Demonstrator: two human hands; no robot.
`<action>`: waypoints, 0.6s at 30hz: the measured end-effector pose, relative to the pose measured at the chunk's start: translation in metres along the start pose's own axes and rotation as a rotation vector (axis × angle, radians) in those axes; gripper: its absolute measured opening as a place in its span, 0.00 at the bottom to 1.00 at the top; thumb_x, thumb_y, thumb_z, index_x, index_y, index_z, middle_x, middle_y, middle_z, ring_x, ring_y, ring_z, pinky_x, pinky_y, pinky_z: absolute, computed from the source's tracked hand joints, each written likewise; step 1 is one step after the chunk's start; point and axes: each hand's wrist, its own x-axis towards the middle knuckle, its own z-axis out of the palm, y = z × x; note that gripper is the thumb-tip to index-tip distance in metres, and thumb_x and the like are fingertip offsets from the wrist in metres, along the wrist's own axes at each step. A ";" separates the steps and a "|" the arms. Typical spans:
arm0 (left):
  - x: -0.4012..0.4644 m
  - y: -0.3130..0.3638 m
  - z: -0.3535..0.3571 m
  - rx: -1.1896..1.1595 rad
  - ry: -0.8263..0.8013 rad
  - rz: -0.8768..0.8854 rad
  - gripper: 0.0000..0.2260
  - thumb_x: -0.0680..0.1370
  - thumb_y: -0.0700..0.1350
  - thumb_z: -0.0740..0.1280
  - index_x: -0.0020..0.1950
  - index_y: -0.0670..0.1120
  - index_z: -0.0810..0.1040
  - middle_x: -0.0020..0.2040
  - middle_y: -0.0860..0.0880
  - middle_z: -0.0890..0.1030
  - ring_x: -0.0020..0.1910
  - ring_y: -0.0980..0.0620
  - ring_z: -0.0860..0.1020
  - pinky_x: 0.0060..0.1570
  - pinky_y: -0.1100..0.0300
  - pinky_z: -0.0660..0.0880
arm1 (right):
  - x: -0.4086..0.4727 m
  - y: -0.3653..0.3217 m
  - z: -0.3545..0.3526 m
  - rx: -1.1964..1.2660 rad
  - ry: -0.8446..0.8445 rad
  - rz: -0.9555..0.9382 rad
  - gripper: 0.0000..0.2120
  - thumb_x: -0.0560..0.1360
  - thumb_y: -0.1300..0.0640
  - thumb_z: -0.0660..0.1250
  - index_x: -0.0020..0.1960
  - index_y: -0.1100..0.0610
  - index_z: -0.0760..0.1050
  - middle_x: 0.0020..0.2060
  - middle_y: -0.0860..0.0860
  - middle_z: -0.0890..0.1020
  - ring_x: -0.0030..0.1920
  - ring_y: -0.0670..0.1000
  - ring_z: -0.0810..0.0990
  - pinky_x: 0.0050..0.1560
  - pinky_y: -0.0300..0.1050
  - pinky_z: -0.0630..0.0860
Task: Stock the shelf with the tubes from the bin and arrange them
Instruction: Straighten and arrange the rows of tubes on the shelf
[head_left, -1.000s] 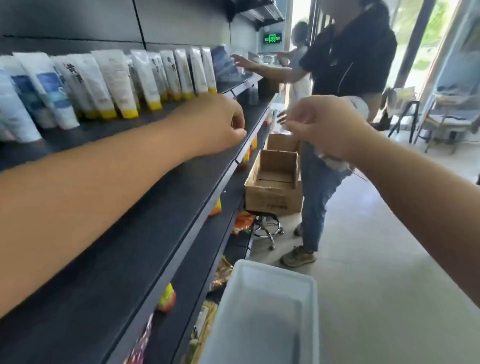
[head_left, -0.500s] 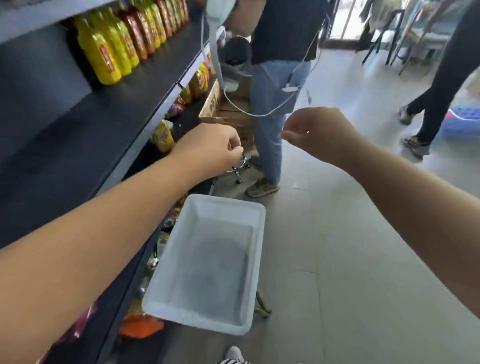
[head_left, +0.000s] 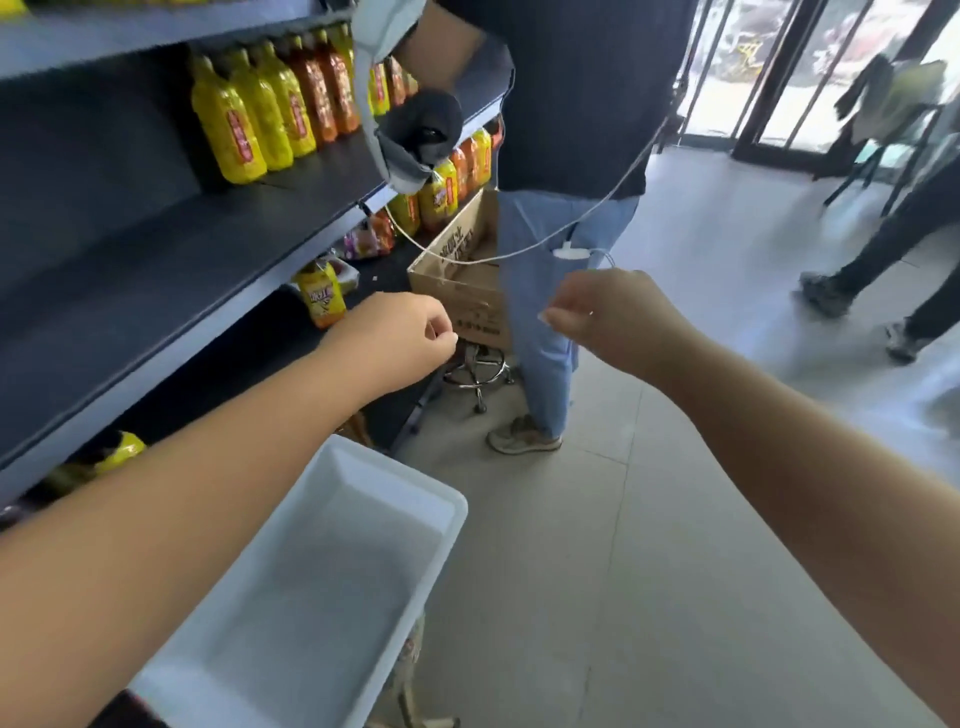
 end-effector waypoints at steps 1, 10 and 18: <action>0.004 0.009 -0.001 -0.014 0.015 -0.034 0.08 0.77 0.50 0.61 0.51 0.50 0.77 0.46 0.52 0.78 0.48 0.51 0.76 0.49 0.55 0.77 | 0.011 0.009 -0.005 -0.016 -0.012 -0.039 0.11 0.78 0.53 0.59 0.50 0.56 0.78 0.45 0.52 0.79 0.43 0.49 0.72 0.45 0.41 0.68; 0.014 0.001 -0.029 -0.018 0.177 -0.330 0.09 0.77 0.50 0.62 0.53 0.49 0.79 0.53 0.50 0.80 0.54 0.50 0.76 0.53 0.55 0.74 | 0.090 -0.001 -0.004 0.102 -0.060 -0.371 0.11 0.77 0.53 0.60 0.52 0.55 0.78 0.46 0.51 0.81 0.46 0.51 0.77 0.47 0.42 0.71; 0.026 -0.071 -0.082 0.020 0.367 -0.495 0.08 0.76 0.49 0.63 0.50 0.49 0.80 0.50 0.51 0.80 0.51 0.52 0.76 0.52 0.59 0.72 | 0.177 -0.078 0.008 0.200 -0.074 -0.625 0.10 0.76 0.53 0.63 0.50 0.56 0.79 0.47 0.52 0.82 0.50 0.52 0.78 0.50 0.44 0.72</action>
